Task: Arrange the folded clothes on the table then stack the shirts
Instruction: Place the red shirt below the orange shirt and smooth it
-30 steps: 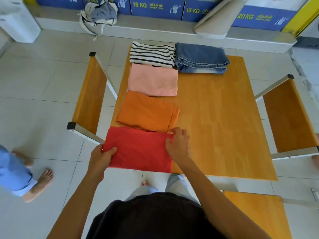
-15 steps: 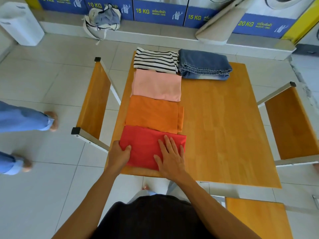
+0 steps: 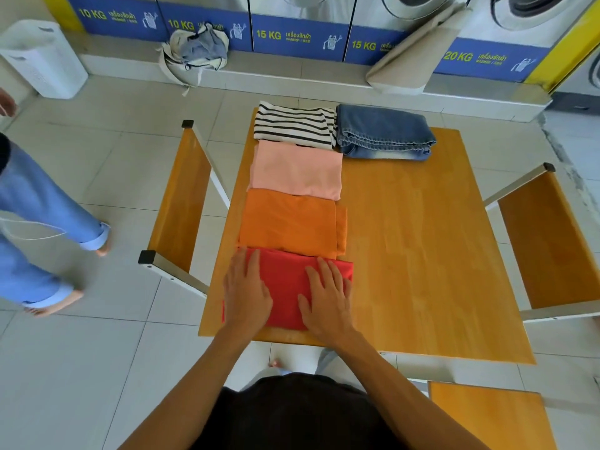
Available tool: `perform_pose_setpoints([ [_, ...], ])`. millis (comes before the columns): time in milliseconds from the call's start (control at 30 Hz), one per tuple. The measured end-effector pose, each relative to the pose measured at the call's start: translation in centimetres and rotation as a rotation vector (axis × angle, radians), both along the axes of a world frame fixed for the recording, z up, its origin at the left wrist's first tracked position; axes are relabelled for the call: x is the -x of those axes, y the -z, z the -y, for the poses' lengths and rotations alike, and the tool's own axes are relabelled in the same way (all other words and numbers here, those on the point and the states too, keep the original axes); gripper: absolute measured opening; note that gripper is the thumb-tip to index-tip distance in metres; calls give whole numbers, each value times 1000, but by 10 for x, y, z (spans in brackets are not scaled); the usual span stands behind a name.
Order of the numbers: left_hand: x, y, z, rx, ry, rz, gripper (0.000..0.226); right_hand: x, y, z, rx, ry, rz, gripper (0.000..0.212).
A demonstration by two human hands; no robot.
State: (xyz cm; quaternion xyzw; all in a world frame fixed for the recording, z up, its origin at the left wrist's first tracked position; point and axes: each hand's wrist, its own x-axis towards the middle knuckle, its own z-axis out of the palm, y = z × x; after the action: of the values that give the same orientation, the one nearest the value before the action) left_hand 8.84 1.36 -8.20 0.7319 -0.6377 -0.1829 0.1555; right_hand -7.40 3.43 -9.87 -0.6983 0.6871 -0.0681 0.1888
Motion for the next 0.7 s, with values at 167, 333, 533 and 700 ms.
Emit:
perform_pose_setpoints([
  [167, -1, 32, -5, -102, 222, 143, 65, -1, 11, -5, -64, 72, -24, 69],
  [333, -12, 41, -8, -137, 271, 184, 68, 4, 17, -4, -146, 25, -30, 72],
  [533, -9, 41, -6, -180, 254, 216, 64, 5, 13, -2, -181, 13, -43, 73],
  [700, -8, 43, -6, -162, 259, 240, 61, 6, 13, -2, -192, 13, -50, 73],
])
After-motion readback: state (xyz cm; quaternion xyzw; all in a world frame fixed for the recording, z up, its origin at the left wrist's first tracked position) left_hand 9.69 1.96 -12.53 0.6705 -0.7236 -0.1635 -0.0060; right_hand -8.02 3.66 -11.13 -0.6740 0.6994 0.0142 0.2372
